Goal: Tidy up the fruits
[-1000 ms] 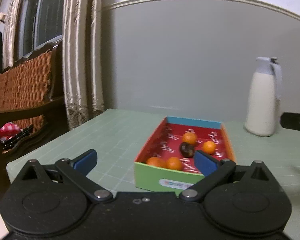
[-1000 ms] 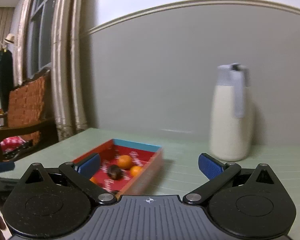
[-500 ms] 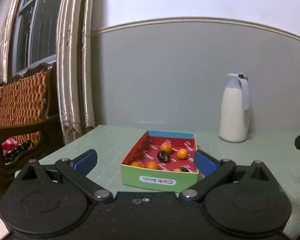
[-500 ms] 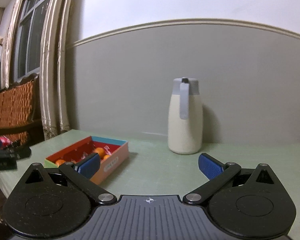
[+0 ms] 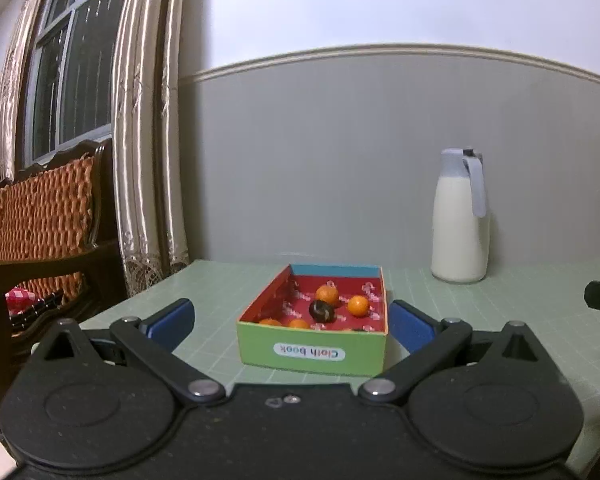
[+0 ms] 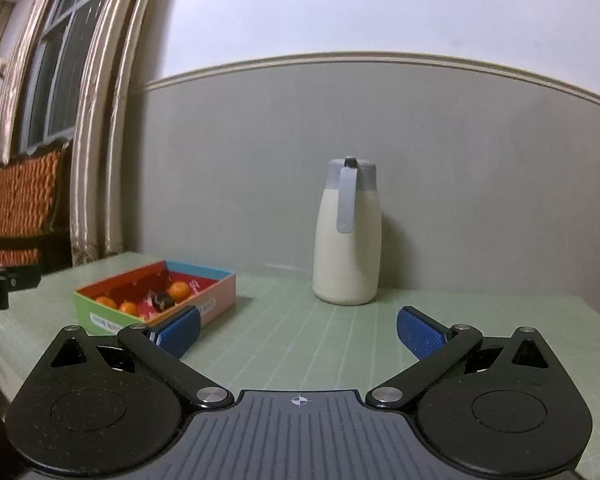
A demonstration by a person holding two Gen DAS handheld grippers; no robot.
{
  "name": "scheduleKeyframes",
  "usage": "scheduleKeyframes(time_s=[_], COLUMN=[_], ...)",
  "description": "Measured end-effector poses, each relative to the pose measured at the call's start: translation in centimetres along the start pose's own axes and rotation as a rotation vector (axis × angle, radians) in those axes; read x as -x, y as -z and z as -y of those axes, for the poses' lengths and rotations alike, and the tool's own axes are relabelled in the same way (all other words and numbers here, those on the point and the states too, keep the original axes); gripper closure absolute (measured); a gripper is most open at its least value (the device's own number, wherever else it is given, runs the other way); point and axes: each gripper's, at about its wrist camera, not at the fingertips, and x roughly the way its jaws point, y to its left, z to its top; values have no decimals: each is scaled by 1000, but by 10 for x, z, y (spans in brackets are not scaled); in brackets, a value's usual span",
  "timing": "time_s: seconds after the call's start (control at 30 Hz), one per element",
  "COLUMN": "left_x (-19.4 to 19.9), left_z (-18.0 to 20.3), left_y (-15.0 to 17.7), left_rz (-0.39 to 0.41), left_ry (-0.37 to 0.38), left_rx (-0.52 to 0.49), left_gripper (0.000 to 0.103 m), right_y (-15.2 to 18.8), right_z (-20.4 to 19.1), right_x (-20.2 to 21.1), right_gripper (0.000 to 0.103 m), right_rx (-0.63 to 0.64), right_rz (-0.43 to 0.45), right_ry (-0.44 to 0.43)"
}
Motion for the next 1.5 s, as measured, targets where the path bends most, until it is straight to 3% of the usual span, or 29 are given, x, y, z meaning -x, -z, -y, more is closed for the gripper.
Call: scheduleKeyframes(time_s=[1.5], left_x=[-1], left_z=[-5], left_y=[3], left_rz=[-16], left_ry=[8], left_rx=[30], left_gripper=[6], right_y=[-1], right_z=[6], right_x=[-8], right_gripper=[0], right_rx=[3], right_rz=[-41], right_ry=[0])
